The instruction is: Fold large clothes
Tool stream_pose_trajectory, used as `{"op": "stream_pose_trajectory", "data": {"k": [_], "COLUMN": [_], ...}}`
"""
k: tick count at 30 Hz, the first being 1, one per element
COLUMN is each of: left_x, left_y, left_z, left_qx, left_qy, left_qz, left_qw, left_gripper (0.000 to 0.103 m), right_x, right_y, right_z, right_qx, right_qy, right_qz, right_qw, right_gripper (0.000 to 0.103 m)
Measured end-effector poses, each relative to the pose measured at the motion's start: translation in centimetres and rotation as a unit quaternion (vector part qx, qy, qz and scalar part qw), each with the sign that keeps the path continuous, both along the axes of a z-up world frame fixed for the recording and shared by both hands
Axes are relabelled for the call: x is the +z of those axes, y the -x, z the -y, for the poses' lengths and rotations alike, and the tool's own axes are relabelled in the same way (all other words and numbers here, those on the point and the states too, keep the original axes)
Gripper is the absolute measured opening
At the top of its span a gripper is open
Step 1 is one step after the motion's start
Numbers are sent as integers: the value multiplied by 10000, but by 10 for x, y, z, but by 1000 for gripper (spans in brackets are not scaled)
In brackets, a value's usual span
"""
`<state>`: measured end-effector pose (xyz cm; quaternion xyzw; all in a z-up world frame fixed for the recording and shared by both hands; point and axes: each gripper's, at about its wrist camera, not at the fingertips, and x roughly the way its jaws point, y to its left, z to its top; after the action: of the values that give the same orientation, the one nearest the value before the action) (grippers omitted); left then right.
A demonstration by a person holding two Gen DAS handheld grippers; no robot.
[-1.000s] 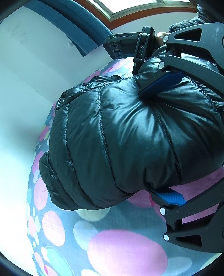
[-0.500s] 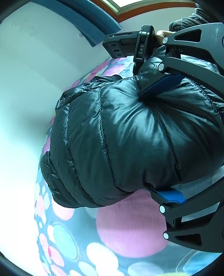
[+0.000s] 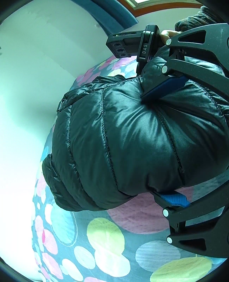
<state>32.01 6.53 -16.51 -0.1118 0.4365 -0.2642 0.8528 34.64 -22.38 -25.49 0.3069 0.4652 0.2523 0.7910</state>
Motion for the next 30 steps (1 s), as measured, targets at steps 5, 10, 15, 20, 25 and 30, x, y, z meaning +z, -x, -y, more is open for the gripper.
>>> {"op": "stream_pose_trajectory", "data": {"k": [5, 10, 15, 20, 25, 30], "left_x": [-7, -9, -9, -9, -9, -10], "left_y": [4, -5, -7, -7, -8, -9], "left_z": [-1, -2, -1, -1, -1, -2], "left_qx": [8, -14, -31, -32, -23, -18], "left_qy": [63, 31, 4, 8, 46, 72], "left_qz": [-70, -63, -54, -49, -64, -68], "left_qw": [10000, 10000, 10000, 10000, 10000, 9999], "left_gripper": [90, 90, 90, 90, 90, 90], "right_x": [-8, -13, -14, -15, -15, -14], "right_y": [-7, -4, 0, 2, 3, 3], "right_z": [-4, 0, 0, -1, -2, -3], "right_qx": [12, 1, -18, -82, -117, -157], "right_qy": [-24, -74, -71, -76, -90, -90], "right_qz": [-68, -82, -59, -38, -38, -31], "right_qw": [10000, 9999, 10000, 9999, 9999, 9998], "right_gripper": [38, 38, 38, 39, 41, 43]}}
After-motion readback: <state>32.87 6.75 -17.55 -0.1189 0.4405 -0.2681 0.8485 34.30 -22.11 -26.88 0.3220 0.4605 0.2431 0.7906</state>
